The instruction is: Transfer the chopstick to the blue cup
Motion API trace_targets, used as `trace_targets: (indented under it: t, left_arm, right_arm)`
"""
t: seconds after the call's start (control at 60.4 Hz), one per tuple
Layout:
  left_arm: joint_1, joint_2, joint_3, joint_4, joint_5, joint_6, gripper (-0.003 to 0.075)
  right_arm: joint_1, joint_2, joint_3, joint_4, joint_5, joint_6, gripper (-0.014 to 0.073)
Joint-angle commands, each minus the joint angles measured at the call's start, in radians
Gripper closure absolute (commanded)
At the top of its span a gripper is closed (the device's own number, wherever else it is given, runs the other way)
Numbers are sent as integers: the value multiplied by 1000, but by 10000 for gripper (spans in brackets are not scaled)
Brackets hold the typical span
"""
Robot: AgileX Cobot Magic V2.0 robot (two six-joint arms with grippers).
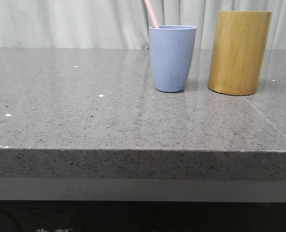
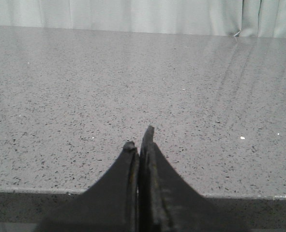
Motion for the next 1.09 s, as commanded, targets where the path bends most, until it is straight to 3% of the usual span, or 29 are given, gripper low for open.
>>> trace_targets:
  t: [0.0,0.762,1.076]
  left_arm:
    - [0,-25,4,-12,-87,-6,738]
    - [0,-25,4,-12,-87,-6,738]
    - [0,-25,4,-12,-87,-6,738]
  right_arm:
    - [-6,10,-23,9,-84,-2,660]
    - [-6,10,-23,8,-83,-3,660]
    - [-108,-67,170,9,-146,50,660]
